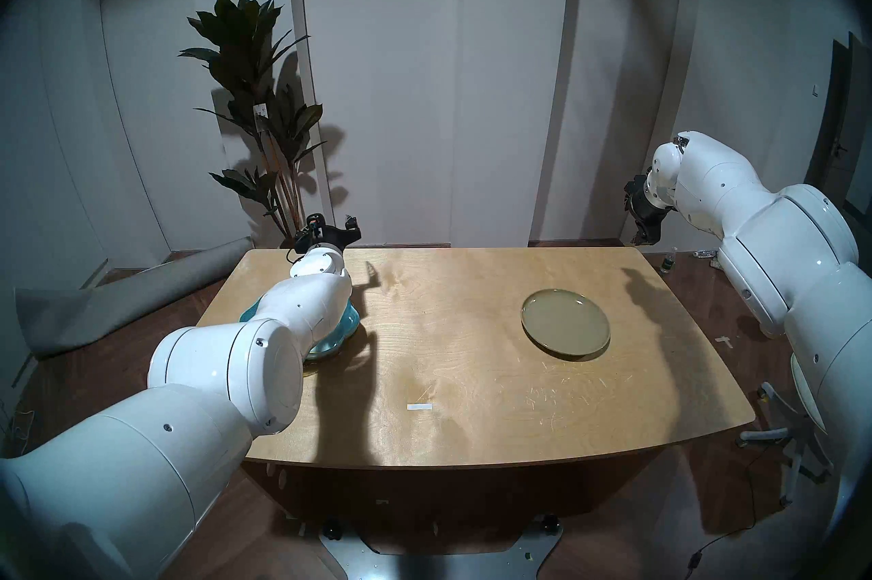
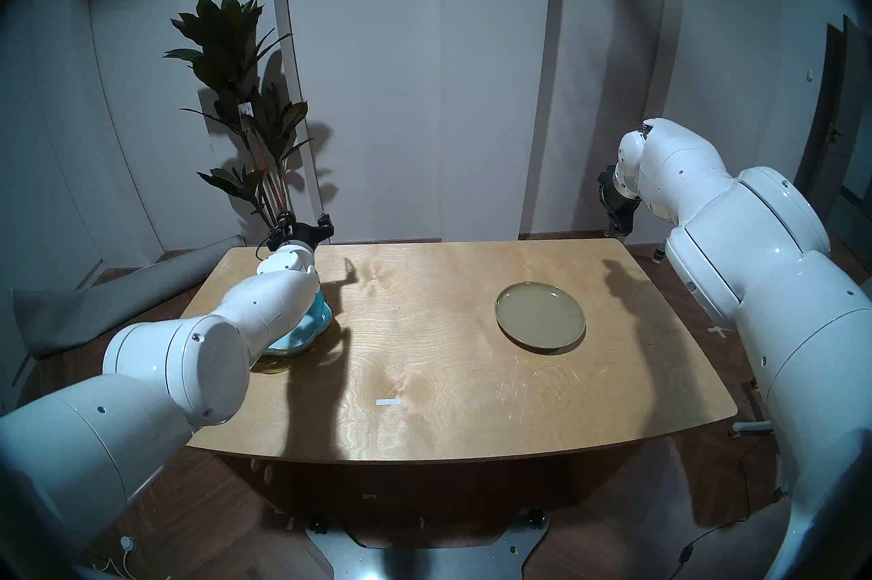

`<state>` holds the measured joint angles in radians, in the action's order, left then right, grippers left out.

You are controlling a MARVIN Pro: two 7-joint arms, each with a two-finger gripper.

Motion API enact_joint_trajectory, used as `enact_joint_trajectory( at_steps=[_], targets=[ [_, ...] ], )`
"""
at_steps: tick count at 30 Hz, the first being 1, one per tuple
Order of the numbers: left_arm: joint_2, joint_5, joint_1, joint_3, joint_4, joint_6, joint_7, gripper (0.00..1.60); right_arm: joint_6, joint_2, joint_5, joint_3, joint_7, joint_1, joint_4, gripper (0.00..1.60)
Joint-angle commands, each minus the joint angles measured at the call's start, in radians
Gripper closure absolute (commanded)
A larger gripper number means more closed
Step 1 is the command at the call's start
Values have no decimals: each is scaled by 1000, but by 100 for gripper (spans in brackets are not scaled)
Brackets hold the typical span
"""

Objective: Stack the plates into one stack

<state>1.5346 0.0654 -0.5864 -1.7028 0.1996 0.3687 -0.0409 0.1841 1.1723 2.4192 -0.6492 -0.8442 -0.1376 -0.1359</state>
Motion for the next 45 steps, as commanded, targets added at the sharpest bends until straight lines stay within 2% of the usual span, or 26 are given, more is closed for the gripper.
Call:
enact_joint_trajectory(
  at_steps=[1, 18, 35, 45],
  targets=[
    [37, 1, 70, 8, 51, 19, 38, 0, 8, -16, -1, 0, 16, 5, -4, 0],
    [141, -23, 77, 61, 80, 16, 141, 0, 34, -29, -11, 5, 36, -28, -3, 0],
    [175, -51, 93, 109, 136, 28, 234, 0, 72, -27, -15, 3, 58, -67, -10, 0],
    [175, -61, 87, 122, 151, 24, 266, 0, 98, -50, -16, 0, 79, -101, -4, 0]
  ],
)
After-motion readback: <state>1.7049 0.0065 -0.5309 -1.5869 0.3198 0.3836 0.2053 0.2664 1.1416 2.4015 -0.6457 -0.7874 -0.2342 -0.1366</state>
